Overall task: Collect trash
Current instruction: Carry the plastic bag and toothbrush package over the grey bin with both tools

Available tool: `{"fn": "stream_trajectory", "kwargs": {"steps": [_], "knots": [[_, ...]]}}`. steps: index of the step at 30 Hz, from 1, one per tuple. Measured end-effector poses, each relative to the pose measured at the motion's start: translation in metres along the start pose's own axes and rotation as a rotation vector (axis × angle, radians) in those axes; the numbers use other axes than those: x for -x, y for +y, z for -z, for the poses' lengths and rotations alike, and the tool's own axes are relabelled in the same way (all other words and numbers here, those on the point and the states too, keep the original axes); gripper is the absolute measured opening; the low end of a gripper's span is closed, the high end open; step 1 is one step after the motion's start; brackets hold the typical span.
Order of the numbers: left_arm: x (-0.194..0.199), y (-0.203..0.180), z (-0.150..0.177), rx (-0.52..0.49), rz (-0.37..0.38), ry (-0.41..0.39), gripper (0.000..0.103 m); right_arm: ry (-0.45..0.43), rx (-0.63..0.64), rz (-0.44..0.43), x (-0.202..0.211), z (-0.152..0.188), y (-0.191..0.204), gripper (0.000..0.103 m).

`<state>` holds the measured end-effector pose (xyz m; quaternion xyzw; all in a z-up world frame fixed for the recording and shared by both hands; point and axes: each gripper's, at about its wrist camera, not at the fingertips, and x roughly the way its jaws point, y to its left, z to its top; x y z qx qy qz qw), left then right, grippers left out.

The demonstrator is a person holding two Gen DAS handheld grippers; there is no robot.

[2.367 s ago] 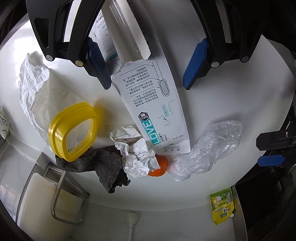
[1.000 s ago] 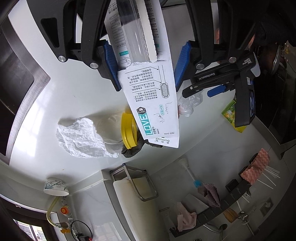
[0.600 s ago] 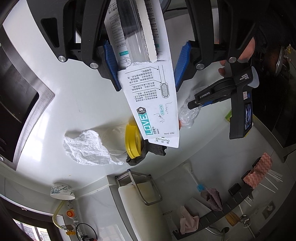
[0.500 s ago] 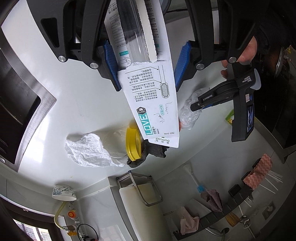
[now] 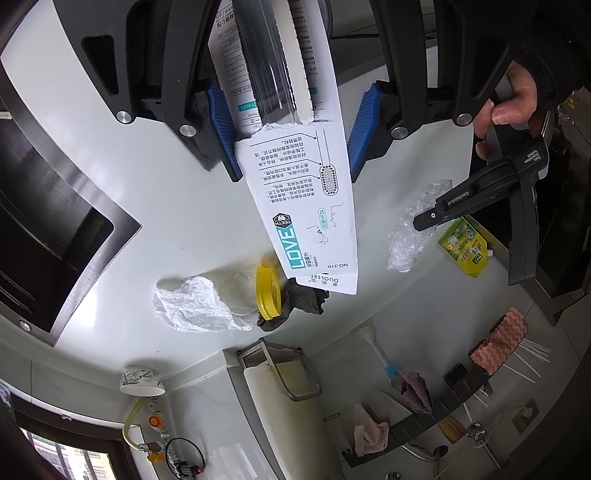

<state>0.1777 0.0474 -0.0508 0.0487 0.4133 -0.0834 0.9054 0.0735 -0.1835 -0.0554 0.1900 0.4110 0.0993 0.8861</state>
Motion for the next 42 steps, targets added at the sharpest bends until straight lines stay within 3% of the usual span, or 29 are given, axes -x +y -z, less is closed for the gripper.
{"fn": "stream_trajectory", "kwargs": {"steps": [18,42], "knots": [[0.090,-0.088,0.057,-0.101,0.117,-0.021,0.015,0.046,0.003,0.026,0.070,0.065,-0.030,0.054],[0.100,-0.144,0.122,-0.148,0.124,0.050,0.015,0.085,-0.041,0.014,0.093,0.118,-0.071,0.054]]}}
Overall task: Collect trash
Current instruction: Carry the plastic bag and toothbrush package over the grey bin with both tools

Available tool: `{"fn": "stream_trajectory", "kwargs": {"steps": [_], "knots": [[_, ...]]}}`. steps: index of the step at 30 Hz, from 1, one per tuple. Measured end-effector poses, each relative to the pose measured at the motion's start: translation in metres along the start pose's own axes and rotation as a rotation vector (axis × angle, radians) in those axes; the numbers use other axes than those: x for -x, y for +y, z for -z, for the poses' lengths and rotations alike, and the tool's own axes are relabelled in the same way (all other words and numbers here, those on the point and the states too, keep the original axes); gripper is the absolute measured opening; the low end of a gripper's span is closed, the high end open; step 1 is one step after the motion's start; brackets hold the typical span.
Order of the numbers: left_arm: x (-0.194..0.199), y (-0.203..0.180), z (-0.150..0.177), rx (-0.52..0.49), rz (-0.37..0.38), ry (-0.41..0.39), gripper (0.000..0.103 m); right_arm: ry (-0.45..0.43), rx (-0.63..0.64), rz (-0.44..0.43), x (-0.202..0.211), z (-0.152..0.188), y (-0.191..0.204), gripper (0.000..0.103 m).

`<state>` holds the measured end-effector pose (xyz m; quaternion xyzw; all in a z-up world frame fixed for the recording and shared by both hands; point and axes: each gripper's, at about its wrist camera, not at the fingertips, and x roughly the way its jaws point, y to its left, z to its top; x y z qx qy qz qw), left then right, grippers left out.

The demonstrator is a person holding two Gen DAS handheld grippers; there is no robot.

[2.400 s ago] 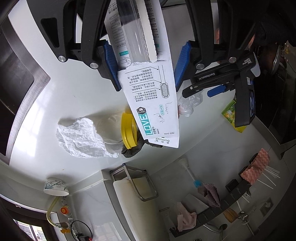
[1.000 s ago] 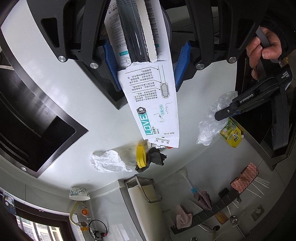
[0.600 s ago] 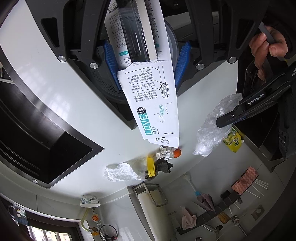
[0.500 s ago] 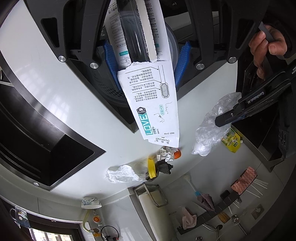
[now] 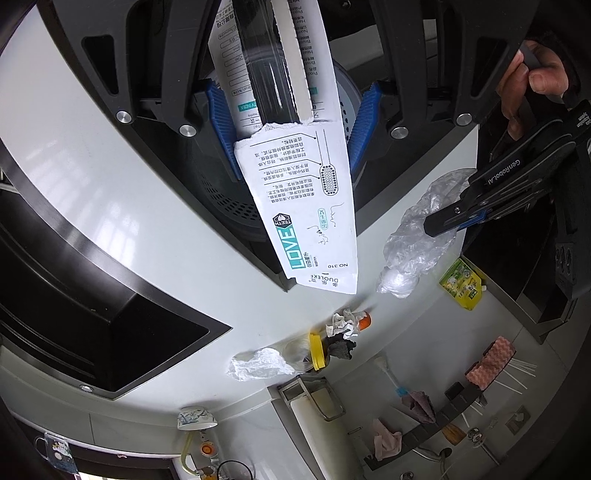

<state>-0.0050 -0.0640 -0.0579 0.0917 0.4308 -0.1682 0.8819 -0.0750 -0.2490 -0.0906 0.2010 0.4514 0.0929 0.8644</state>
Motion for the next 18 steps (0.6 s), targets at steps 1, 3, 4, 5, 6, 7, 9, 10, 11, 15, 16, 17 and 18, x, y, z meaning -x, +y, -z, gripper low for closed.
{"fn": "stream_trajectory", "kwargs": {"steps": [1,3,4,5,6,7,9,10,11,15,16,17,18], "knots": [[-0.001,-0.001,0.002,0.000,0.003,0.003,0.015,0.006,0.000,0.002,-0.001,0.002,-0.001,0.054],[-0.003,-0.003,0.007,0.001,0.006,0.011,0.015,0.016,0.001,0.006,-0.002,0.005,-0.002,0.054],[-0.005,-0.005,0.010,0.002,0.007,0.018,0.015,0.021,0.001,0.007,-0.003,0.007,-0.003,0.054],[-0.007,-0.005,0.012,0.003,0.009,0.024,0.015,0.025,0.003,0.007,-0.003,0.008,-0.003,0.054],[-0.008,-0.006,0.014,0.004,0.010,0.030,0.015,0.028,0.004,0.007,-0.004,0.010,-0.004,0.054],[-0.010,-0.007,0.016,0.003,0.011,0.036,0.015,0.031,0.003,0.007,-0.004,0.011,-0.004,0.054],[-0.013,-0.009,0.021,-0.001,0.011,0.047,0.015,0.041,-0.001,0.011,-0.007,0.014,-0.007,0.054],[-0.015,-0.009,0.024,-0.003,0.011,0.054,0.015,0.047,-0.005,0.014,-0.009,0.015,-0.008,0.054],[-0.017,-0.010,0.027,-0.004,0.011,0.062,0.015,0.056,-0.009,0.017,-0.012,0.017,-0.009,0.054],[-0.028,-0.010,0.039,0.001,0.014,0.099,0.015,0.090,-0.008,0.031,-0.022,0.023,-0.011,0.054],[-0.031,-0.010,0.041,0.001,0.017,0.108,0.015,0.097,-0.008,0.034,-0.025,0.024,-0.011,0.054],[-0.034,-0.010,0.044,0.001,0.019,0.116,0.015,0.106,-0.006,0.040,-0.029,0.025,-0.010,0.054],[-0.037,-0.010,0.046,0.002,0.021,0.125,0.015,0.116,-0.004,0.046,-0.033,0.025,-0.009,0.054]]}}
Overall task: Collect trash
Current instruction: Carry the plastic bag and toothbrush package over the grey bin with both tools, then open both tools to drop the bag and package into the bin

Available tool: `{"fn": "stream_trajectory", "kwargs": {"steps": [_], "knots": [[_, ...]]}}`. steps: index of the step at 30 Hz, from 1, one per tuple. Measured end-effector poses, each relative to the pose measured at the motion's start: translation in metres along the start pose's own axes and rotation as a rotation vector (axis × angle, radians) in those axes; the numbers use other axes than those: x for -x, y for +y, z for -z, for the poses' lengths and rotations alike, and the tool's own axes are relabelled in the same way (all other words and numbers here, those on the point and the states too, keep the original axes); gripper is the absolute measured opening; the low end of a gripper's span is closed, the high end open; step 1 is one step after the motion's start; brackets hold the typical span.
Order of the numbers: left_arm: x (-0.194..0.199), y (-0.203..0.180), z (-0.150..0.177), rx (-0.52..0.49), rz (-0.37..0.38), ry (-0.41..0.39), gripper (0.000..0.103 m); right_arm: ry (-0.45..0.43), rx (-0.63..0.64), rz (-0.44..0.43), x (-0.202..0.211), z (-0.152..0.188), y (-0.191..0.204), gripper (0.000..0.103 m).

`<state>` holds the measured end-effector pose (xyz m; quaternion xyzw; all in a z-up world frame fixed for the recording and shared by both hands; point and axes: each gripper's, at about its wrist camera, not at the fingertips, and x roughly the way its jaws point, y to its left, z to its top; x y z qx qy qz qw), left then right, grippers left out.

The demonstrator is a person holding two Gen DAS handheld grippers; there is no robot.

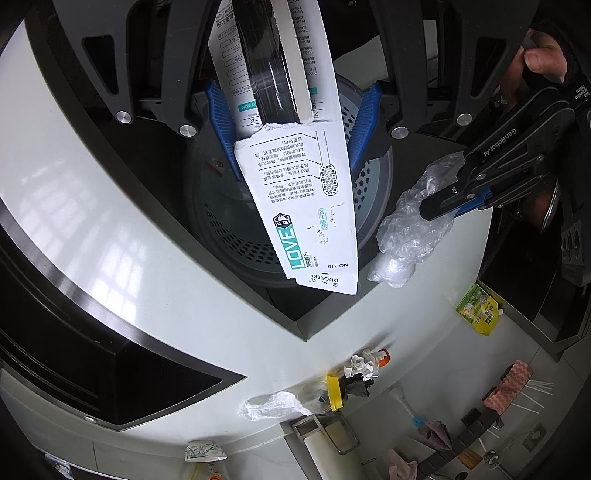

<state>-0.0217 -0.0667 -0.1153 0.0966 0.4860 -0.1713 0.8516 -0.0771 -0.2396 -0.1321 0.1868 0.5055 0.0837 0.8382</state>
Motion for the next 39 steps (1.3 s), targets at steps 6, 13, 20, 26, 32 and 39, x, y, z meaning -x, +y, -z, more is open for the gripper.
{"fn": "stream_trajectory", "kwargs": {"steps": [6,13,20,26,32,39], "knots": [[-0.022,0.001,0.009,0.004,-0.014,0.031,0.015,0.064,0.010,0.032,-0.030,0.000,0.005,0.054],[-0.046,0.009,0.014,0.034,-0.015,0.062,0.015,0.114,0.000,0.062,-0.062,0.000,0.003,0.054],[-0.066,0.017,0.016,0.067,-0.021,0.108,0.015,0.146,-0.012,0.079,-0.082,0.002,0.001,0.054],[-0.073,0.022,0.018,0.089,-0.019,0.127,0.018,0.177,-0.023,0.092,-0.096,-0.001,-0.001,0.054],[-0.075,0.026,0.017,0.103,-0.025,0.132,0.038,0.190,-0.038,0.102,-0.106,-0.006,-0.006,0.056],[-0.069,0.028,0.016,0.115,-0.043,0.112,0.058,0.205,-0.061,0.112,-0.105,-0.008,-0.011,0.068]]}}
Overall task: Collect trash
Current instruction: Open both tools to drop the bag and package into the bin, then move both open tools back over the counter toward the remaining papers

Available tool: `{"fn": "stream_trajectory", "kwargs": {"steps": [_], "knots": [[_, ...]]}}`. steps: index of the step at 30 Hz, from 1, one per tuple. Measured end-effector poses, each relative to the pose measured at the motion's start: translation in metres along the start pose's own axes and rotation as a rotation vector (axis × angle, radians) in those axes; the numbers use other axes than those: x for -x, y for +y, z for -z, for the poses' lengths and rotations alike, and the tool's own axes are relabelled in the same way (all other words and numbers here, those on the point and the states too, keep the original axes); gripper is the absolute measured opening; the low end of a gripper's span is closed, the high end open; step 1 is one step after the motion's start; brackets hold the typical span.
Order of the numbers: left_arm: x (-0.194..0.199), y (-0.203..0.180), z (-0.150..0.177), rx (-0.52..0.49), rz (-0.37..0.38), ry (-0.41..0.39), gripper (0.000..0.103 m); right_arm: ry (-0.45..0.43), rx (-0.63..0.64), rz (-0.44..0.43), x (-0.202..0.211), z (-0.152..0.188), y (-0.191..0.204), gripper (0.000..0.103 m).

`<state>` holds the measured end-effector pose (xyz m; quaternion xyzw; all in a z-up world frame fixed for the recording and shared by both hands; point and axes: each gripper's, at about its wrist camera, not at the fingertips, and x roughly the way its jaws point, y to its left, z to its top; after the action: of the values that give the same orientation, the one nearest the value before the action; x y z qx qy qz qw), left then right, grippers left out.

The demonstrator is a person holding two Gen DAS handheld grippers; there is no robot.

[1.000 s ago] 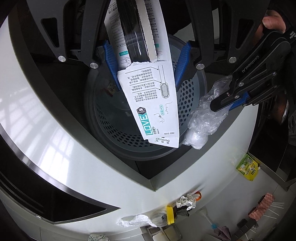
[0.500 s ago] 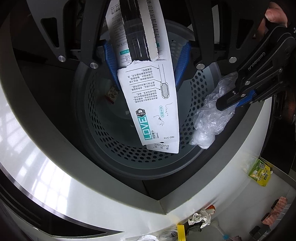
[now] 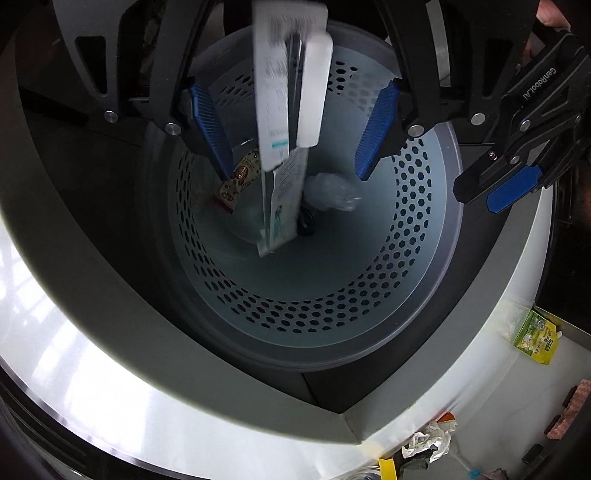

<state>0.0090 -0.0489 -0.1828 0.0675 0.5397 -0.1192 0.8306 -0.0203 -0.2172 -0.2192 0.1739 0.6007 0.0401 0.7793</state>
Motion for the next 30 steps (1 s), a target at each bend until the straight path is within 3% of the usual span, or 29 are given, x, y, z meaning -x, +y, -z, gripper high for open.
{"fn": "stream_trajectory", "kwargs": {"steps": [16,30], "knots": [[0.014,0.004,-0.001,0.011,-0.010,-0.004,0.060,-0.024,0.032,-0.010,0.027,0.013,-0.003,0.068],[0.056,-0.002,-0.014,0.028,-0.010,-0.099,0.073,-0.063,0.094,-0.008,0.066,0.019,0.008,0.068]]}}
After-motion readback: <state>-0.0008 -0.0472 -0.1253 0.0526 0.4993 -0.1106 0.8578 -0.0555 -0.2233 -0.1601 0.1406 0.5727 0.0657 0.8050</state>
